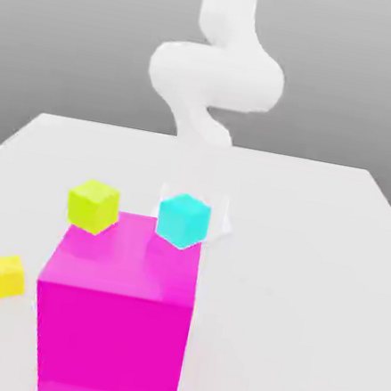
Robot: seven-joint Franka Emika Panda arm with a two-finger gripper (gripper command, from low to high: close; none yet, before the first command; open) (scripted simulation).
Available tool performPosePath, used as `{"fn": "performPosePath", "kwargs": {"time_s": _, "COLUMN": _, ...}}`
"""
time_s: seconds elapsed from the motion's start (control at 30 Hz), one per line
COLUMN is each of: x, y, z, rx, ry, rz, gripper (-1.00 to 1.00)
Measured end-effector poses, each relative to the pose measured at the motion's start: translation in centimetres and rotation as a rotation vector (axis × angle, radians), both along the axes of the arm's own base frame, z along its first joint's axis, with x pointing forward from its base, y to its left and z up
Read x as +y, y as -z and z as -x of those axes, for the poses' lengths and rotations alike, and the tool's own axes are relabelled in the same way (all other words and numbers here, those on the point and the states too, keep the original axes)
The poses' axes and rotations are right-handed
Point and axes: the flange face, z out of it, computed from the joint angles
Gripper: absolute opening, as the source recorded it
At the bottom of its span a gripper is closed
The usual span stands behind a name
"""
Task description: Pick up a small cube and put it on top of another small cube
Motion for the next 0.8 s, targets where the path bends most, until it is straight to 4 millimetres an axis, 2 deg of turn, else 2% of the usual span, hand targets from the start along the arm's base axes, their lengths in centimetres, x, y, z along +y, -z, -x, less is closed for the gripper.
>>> {"fn": "performPosePath", "kwargs": {"time_s": 0.2, "x": 3.9, "y": 7.8, "z": -6.9, "rx": 0.143, "ry": -0.176, "rz": 0.083, "gripper": 0.0}}
{"fn": "performPosePath", "kwargs": {"time_s": 0.4, "x": 8.5, "y": 16.7, "z": -11.7, "rx": 0.277, "ry": -0.356, "rz": 0.163, "gripper": 0.0}}
{"fn": "performPosePath", "kwargs": {"time_s": 0.6, "x": 13.7, "y": 26.8, "z": -14.1, "rx": 0.407, "ry": -0.551, "rz": 0.242, "gripper": 0.0}}
{"fn": "performPosePath", "kwargs": {"time_s": 0.67, "x": 15.6, "y": 30.3, "z": -14.2, "rx": 0.448, "ry": -0.621, "rz": 0.269, "gripper": 0.0}}
{"fn": "performPosePath", "kwargs": {"time_s": 0.8, "x": 18.0, "y": 37.5, "z": -14.2, "rx": 0.533, "ry": -0.74, "rz": 0.316, "gripper": 0.0}}
